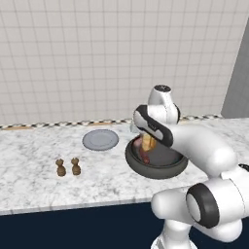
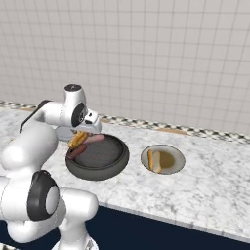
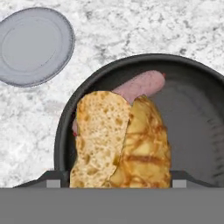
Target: Place one bun and one sausage from the bowl on each plate.
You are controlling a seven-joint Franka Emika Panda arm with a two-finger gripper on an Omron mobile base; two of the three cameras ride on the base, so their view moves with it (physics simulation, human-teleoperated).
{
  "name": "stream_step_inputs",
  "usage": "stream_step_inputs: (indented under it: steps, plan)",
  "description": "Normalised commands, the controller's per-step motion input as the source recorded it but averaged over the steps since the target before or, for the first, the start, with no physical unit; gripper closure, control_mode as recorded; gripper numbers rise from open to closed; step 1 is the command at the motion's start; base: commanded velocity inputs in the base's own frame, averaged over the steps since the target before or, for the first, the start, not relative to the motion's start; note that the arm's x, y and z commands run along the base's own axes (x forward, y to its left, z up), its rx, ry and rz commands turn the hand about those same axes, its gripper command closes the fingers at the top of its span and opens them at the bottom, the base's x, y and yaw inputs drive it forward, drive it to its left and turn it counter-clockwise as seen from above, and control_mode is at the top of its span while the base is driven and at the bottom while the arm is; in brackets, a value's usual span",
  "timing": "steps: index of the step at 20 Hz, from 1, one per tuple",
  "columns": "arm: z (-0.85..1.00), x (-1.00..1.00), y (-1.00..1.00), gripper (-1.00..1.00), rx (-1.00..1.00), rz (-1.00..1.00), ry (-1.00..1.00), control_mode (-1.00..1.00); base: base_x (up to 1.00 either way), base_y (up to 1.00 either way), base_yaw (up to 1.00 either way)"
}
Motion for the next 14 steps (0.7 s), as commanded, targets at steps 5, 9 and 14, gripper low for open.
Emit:
stream_step_inputs:
  steps: [5,9,14]
  plan:
    - [0.04,0.56,0.99,1.00,-0.09,0.00,0.14,-1.00,0.00,0.00,0.00]
    - [0.00,0.62,0.84,1.00,-0.01,0.00,0.11,-1.00,0.00,0.00,0.00]
    - [-0.12,0.66,0.42,1.00,0.00,0.00,0.06,-1.00,0.00,0.00,0.00]
